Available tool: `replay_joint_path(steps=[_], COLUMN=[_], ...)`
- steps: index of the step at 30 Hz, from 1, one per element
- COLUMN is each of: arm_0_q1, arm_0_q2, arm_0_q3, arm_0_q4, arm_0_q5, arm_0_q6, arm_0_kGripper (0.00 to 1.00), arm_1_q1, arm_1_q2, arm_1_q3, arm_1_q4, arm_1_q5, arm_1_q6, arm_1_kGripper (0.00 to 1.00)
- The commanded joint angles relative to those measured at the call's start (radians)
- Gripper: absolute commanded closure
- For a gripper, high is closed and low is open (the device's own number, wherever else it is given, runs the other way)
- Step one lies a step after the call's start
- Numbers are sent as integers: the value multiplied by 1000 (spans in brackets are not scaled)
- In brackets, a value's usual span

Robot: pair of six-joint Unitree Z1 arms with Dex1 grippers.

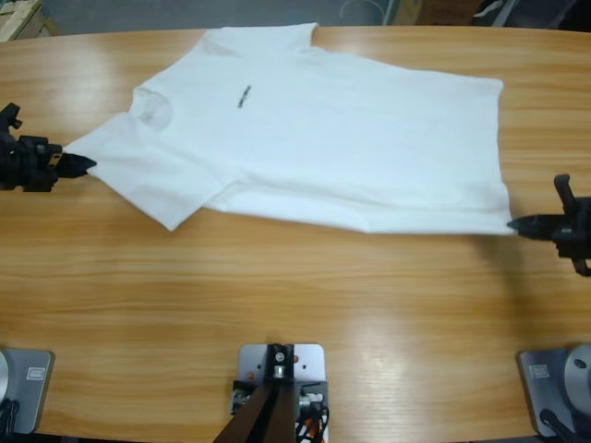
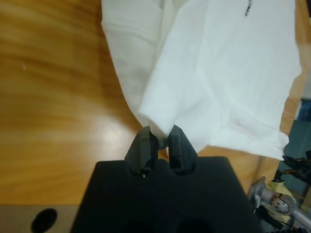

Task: Fold clothes

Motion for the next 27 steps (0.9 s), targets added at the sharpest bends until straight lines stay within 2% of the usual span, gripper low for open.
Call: replay_joint_path(steps=[1,6,12,18,24,25,26,27], arm_0_q1=[-116,-117,-56,-50,-48,-48,-47,-46], arm_0_q2=[-163,-201,-44,64,134,142,147,148], arm_0_q3=[38,36,-8,-39,-66,-71,-74,-78], arm_0_q4=[140,206,212,209,206,206,206,206], arm_0_q5=[90,169,232,236,236,236,236,236], arm_0_q6=[-126,-214,-212,-202,-192,-190,-186,-180], arm_0_kGripper=[1000,1000,1000,1000,1000,1000,1000,1000], arm_1_q1=[108,111,111,111,111,111,111,111], arm_1_q2=[-166,-200,-149,-44,-14,-15,-17,-19], arm_1_q3=[23,20,5,-3,-1,-1,-1,-2], arm_1_q4=[101,176,176,152,133,133,134,134], arm_1_q5=[22,14,-35,-90,-96,-95,-95,-95], arm_1_q6=[98,95,78,77,77,76,73,71], arm_1_kGripper=[1000,1000,1000,1000,1000,949,548,293])
